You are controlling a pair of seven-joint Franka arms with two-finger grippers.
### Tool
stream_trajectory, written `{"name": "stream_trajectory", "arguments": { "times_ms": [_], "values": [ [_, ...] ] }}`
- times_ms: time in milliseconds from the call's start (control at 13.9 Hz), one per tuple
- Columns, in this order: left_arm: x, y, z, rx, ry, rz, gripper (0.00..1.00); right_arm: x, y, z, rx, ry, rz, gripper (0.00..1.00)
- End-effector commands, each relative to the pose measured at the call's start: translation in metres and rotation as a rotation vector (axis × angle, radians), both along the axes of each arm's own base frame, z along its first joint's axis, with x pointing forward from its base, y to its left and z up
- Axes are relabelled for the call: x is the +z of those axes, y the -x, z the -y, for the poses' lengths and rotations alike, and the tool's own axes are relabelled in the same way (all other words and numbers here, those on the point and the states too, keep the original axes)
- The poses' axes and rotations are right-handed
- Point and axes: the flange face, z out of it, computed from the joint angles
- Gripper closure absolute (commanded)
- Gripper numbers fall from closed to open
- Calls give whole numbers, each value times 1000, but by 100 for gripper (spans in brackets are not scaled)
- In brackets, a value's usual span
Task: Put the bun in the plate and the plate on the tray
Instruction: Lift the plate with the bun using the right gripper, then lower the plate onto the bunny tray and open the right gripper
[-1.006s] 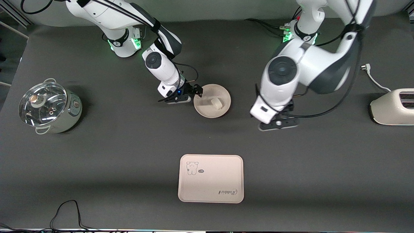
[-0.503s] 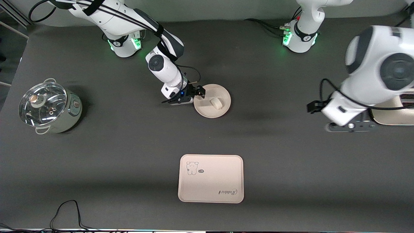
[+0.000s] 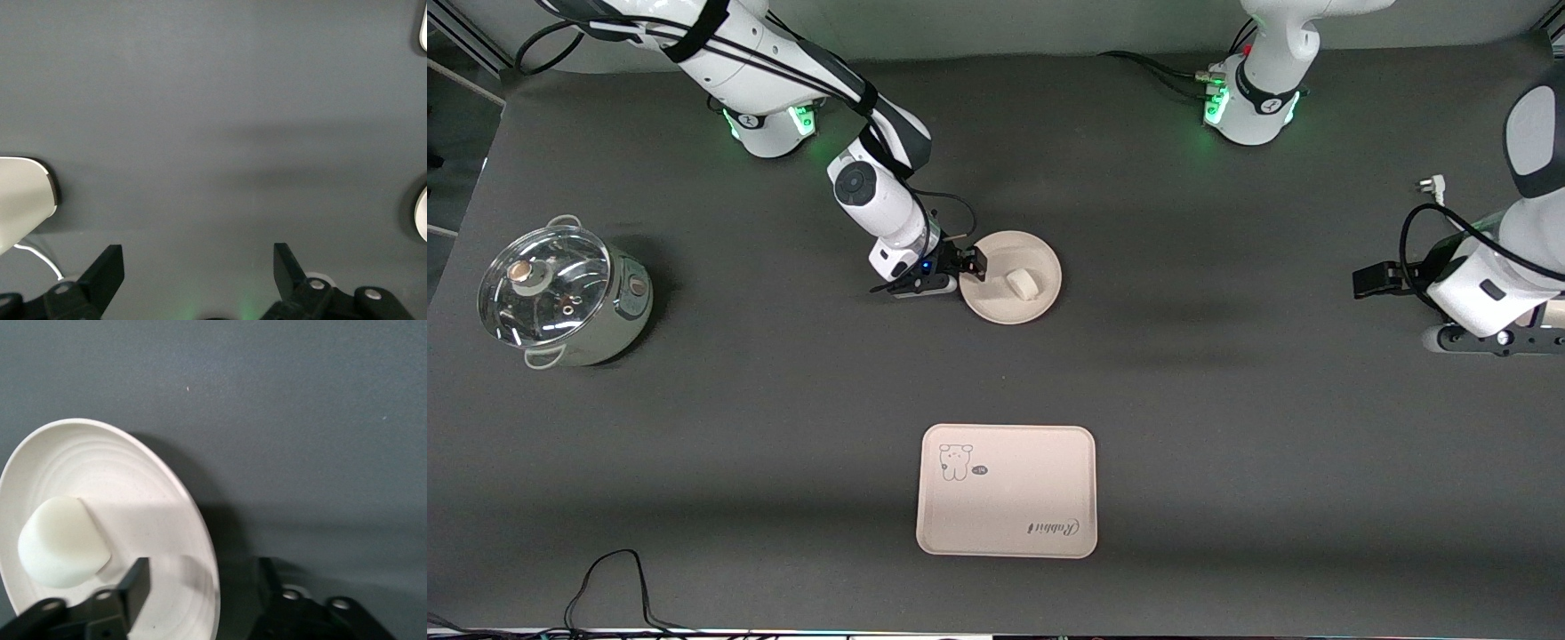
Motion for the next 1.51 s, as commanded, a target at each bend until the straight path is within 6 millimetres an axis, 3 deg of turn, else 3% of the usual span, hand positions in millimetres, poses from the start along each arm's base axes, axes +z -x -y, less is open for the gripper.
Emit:
{"name": "stream_trajectory", "arguments": {
  "times_ms": [0, 72, 503, 718, 1077, 1293, 1436],
  "values": [
    [9, 5, 15, -40, -16, 7, 0, 0, -3, -8, 3, -9, 20, 88],
    [12, 4, 10, -36, -30, 14, 0, 0, -3, -8, 3, -9, 20, 100],
    [15, 6, 14, -45, -51, 7, 0, 18, -23, -11, -24, -28, 44, 100],
    [14, 10, 12, -31, -52, -22, 0, 54, -60, -24, -56, -28, 24, 100],
    [19, 8, 6, -18, -52, 10, 0, 153, -163, -33, -106, -30, 14, 100],
    [19, 13, 4, -7, -66, 9, 0, 193, -230, -23, -149, -66, 67, 100],
    [15, 20, -6, 8, -67, 17, 0, 207, -275, -10, -153, -56, 164, 100]
  ]
}}
